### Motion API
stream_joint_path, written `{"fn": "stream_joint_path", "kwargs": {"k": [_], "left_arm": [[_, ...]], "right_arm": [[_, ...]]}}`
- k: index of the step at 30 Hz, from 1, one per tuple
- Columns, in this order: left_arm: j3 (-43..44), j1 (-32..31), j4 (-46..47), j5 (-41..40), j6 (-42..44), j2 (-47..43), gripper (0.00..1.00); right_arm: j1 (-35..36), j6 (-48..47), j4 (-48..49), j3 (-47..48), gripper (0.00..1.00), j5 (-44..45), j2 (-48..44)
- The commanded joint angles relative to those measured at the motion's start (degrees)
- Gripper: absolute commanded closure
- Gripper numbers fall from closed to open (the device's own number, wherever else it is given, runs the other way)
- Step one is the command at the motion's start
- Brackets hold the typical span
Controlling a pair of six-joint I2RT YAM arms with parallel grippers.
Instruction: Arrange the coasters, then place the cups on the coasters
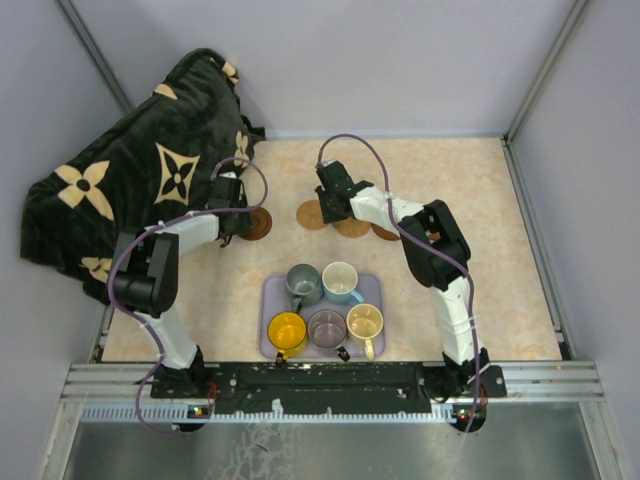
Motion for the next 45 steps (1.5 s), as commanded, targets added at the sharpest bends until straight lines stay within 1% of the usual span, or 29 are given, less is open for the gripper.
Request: {"fn": "stream_joint_path", "kwargs": {"k": [1, 9, 19, 36, 45], "left_arm": [[0.0, -0.5, -5.3, 1.0, 0.4, 1.6, 0.48], [0.2, -0.5, -4.9, 1.1, 0.5, 2.1, 0.48], [0.3, -0.5, -4.6, 1.6, 0.4, 2.5, 0.48], [0.7, -0.5, -4.8, 2.3, 0.9, 2.7, 0.48], [2.0, -0.5, -3.4, 1.6, 0.7, 3.3, 0.45]], "right_arm": [[-0.4, -2.7, -5.2, -2.5, 0.77, 2.1, 1.0], [0.5, -4.7, -5.6, 1.3, 0.76, -3.6, 2.5], [4.1, -8.9, -6.5, 2.9, 0.76, -5.6, 4.4], [4.8, -8.3, -6.6, 7.5, 0.74, -3.4, 5.7], [4.8, -8.2, -6.3, 7.1, 0.69, -2.7, 2.5]]}}
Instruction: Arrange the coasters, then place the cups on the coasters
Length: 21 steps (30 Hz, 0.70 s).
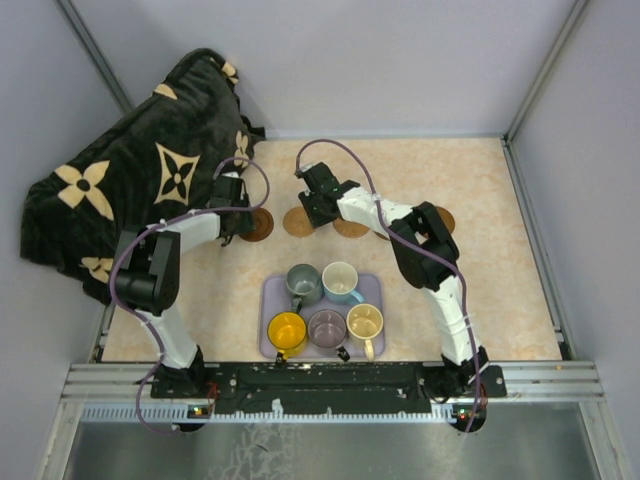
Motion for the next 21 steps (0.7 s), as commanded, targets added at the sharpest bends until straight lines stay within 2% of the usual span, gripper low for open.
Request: {"fn": "stream_joint_path", "kwargs": {"k": [1, 21], "left_arm": [[1.6, -0.4, -3.1, 0.8, 0.4, 2.7, 0.45], [5.5, -0.3, -3.5, 1.9, 0.5, 6.7, 0.45]], "right_arm": [[0.8, -0.3, -1.9, 0.4, 0.69, 0.8, -1.3], [0.8, 0.5, 2.1, -10.5, 0.66, 9.0, -18.9]]}}
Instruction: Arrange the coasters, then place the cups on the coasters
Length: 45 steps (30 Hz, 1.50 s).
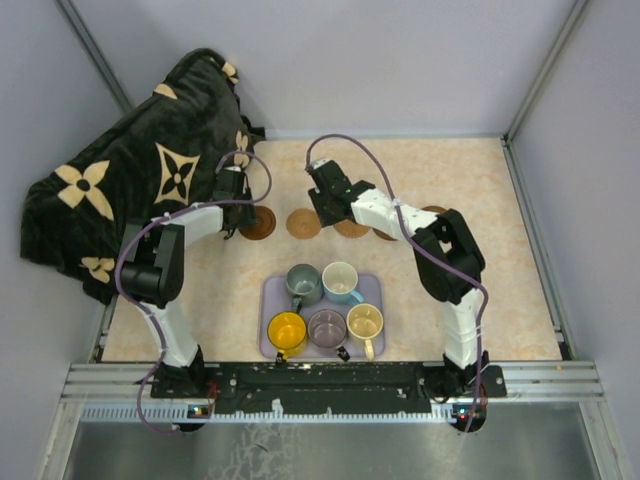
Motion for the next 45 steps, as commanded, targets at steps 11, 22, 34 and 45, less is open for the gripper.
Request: {"fn": "stream_joint_path", "kwargs": {"k": [11, 22, 34, 45], "left_arm": [[3.5, -0.2, -3.7, 0.7, 1.3, 4.7, 0.45], [4.9, -0.2, -4.6, -0.4, 1.4, 1.9, 0.30], [1.7, -1.8, -1.5, 5.9, 2.4, -7.0, 0.32], [-2.1, -11.9, 5.7, 5.5, 11.1, -8.8, 0.44]], "right_arm": [[-1.6, 4.2, 2.8, -8.5, 0.68, 5.7, -8.2], [-4.2, 5.0, 4.4, -10.6, 0.69, 5.3, -7.3], [-6.7, 4.8, 5.8, -9.9, 0.69, 4.6, -2.8], [-8.1, 4.7, 7.4, -9.3, 0.70, 3.1, -1.2]]}}
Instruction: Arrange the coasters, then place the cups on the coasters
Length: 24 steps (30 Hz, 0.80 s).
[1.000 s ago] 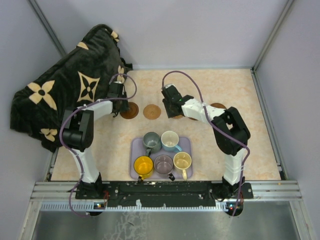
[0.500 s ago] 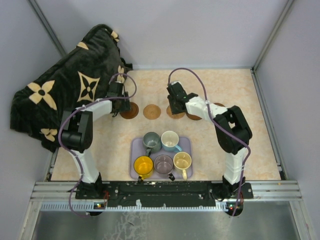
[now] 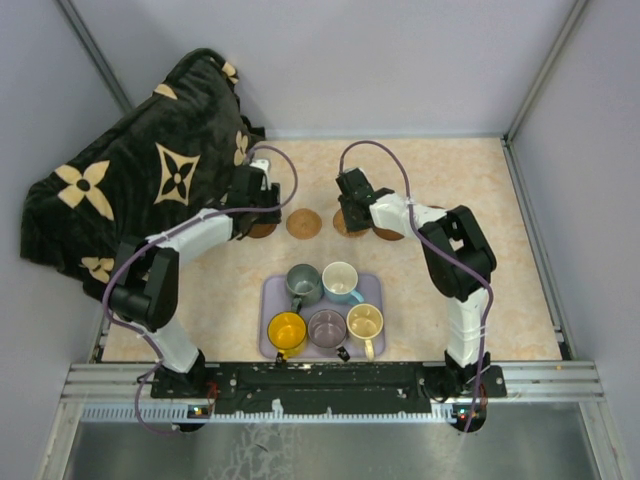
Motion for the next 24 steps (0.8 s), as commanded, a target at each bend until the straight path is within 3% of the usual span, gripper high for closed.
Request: {"fn": "stream_joint_path", "kwargs": {"k": [1, 13, 24], "left_arm": [[-0.1, -0.9, 3.4, 1.6, 4.1, 0.8, 0.45], [3.8, -2.8, 6.4, 7.7, 4.6, 6.7, 0.65], [4.6, -4.2, 6.8, 12.7, 3.8, 8.5, 0.70]], "right_arm": [[-1.0, 0.2, 3.1, 1.3, 0.70, -0.6, 0.3], [-1.9, 0.2, 4.8, 0.9, 0.70, -2.8, 1.0], [-2.3, -0.1, 4.5, 1.3, 0.71, -3.9, 2.2]]}}
